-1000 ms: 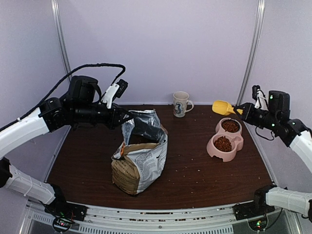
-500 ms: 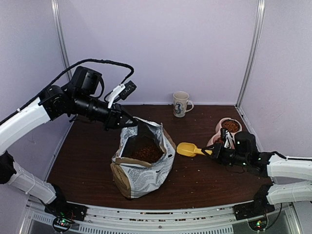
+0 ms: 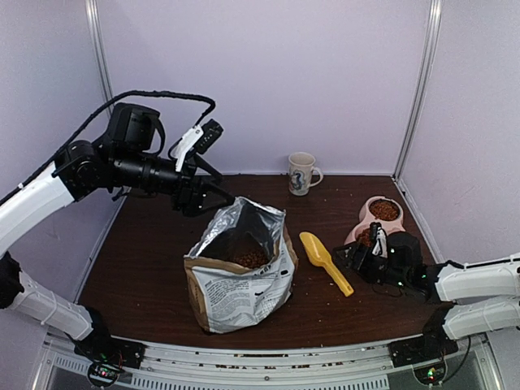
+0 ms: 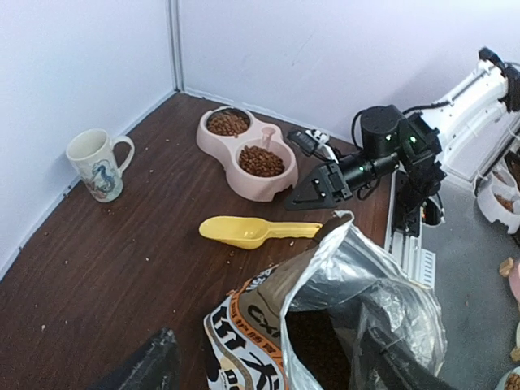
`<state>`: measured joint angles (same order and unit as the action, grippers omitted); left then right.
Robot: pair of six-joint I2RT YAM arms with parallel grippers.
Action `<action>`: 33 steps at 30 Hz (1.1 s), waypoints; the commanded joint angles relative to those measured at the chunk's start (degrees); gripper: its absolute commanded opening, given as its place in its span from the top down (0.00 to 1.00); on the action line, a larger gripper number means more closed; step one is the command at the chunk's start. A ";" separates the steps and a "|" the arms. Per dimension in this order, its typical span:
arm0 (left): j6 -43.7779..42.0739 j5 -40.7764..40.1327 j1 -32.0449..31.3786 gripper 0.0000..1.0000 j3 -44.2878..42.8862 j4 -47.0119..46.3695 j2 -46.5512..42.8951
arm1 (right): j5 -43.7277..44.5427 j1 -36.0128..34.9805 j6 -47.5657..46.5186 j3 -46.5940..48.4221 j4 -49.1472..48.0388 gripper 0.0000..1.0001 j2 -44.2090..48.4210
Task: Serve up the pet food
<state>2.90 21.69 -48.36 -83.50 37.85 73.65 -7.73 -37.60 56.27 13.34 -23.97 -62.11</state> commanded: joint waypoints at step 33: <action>8.65 -14.09 -17.52 0.12 19.77 4.46 -19.72 | -14.51 -20.22 -28.00 33.73 21.05 0.23 -8.87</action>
<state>11.11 9.98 -64.38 -63.96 42.13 52.25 -23.07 -55.79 29.61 44.25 -1.80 -67.55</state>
